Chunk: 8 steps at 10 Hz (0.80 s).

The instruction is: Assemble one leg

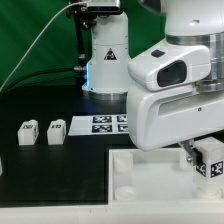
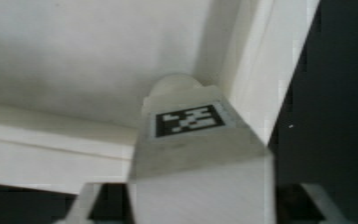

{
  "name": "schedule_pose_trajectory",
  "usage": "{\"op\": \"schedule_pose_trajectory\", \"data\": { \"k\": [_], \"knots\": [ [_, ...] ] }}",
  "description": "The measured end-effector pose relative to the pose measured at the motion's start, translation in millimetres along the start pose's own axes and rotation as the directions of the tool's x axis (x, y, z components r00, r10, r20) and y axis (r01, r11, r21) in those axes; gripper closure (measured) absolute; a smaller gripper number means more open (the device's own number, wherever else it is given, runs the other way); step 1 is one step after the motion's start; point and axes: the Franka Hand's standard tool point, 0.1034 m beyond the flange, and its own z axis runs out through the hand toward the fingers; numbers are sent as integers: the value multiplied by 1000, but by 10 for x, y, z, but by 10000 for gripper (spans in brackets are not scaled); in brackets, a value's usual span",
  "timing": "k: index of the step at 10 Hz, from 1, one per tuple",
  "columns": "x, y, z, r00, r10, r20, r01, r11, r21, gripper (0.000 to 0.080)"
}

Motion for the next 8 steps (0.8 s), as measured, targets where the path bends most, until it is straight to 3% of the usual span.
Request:
{"op": "schedule_pose_trajectory", "data": {
  "k": [1, 4, 6, 8],
  "knots": [
    [-2, 19, 0, 995, 95, 0, -95, 995, -2, 507],
    [-3, 33, 1, 913, 408, -1, -408, 913, -3, 507],
    [-2, 47, 5, 682, 731, -8, -731, 682, -7, 507],
    [-10, 100, 12, 309, 951, 34, -951, 308, 27, 506]
  ]
}}
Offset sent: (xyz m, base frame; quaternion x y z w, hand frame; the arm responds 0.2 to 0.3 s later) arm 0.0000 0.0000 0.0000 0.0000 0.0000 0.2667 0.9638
